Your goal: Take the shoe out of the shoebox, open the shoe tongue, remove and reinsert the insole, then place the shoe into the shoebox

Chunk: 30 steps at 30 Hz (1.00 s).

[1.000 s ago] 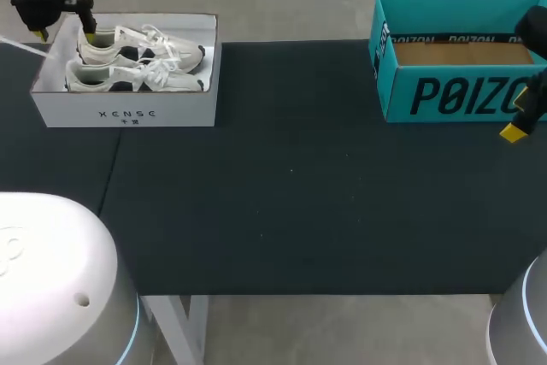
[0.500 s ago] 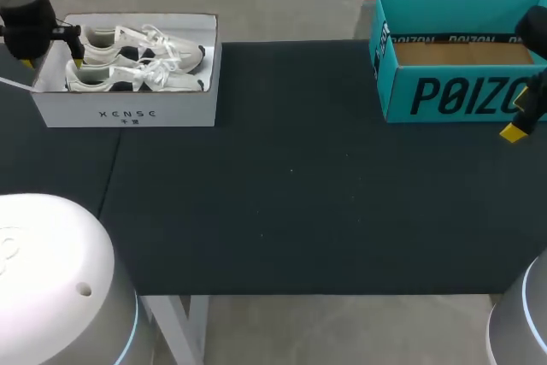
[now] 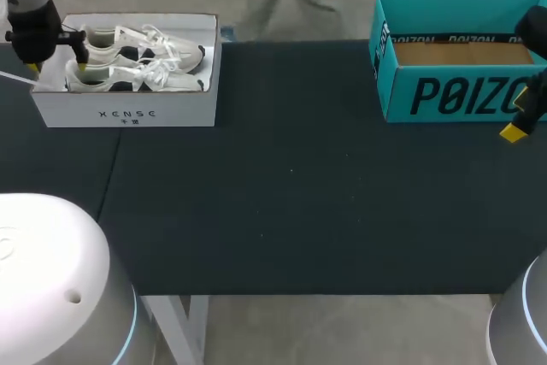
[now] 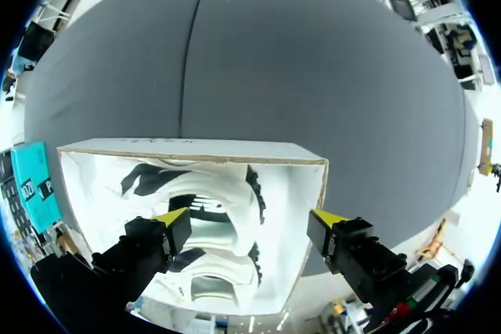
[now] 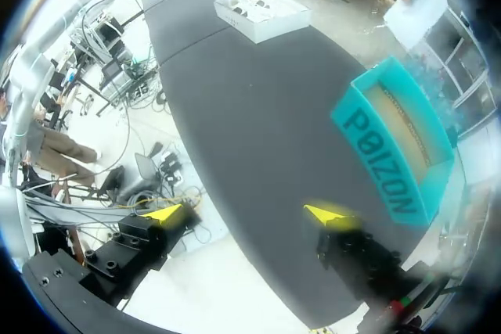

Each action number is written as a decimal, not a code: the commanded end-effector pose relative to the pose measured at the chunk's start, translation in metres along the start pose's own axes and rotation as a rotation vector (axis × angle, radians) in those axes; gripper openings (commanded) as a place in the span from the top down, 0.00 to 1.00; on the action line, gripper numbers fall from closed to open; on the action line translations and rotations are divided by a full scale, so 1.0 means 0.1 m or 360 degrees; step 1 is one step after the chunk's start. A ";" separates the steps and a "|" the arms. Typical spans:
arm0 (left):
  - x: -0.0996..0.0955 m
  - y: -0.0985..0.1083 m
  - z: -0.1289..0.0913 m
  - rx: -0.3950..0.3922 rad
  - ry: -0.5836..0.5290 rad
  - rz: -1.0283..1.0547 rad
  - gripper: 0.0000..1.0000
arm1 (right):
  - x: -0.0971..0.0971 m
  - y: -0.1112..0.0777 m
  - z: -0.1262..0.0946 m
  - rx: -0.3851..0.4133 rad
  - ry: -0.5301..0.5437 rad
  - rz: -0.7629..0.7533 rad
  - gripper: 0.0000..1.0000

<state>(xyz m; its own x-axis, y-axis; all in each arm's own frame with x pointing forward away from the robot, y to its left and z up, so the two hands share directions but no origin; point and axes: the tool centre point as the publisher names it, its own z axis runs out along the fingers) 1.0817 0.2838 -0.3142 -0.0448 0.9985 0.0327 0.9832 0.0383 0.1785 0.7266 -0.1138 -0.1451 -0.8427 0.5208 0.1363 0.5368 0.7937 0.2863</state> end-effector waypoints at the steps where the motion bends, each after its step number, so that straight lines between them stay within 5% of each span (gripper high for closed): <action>1: -0.01 0.16 0.12 0.0053 0.0004 0.0010 0.00 | -0.02 0.01 0.00 0.0006 0.0005 0.0001 0.00; 26: -0.02 0.16 0.34 0.0072 0.0000 -0.0011 0.00 | -0.02 0.01 0.00 0.0006 0.0005 0.0001 0.00; 27: -0.02 0.16 0.35 0.0071 0.0001 -0.0012 0.08 | -0.02 0.01 0.00 0.0006 0.0005 0.0001 0.00; 29: -0.02 0.15 0.37 0.0067 0.0001 -0.0013 0.60 | -0.02 0.01 0.00 0.0006 0.0005 0.0001 0.00; 30: -0.02 0.16 0.38 0.0066 -0.0001 -0.0013 0.75 | -0.02 0.01 0.00 0.0006 0.0005 0.0001 0.00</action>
<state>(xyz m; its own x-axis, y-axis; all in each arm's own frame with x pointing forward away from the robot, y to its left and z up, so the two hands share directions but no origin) 1.1045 0.2835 -0.3452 -0.0545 0.9980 0.0324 0.9901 0.0498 0.1311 0.7266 -0.1139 -0.1451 -0.8427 0.5208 0.1363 0.5368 0.7936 0.2863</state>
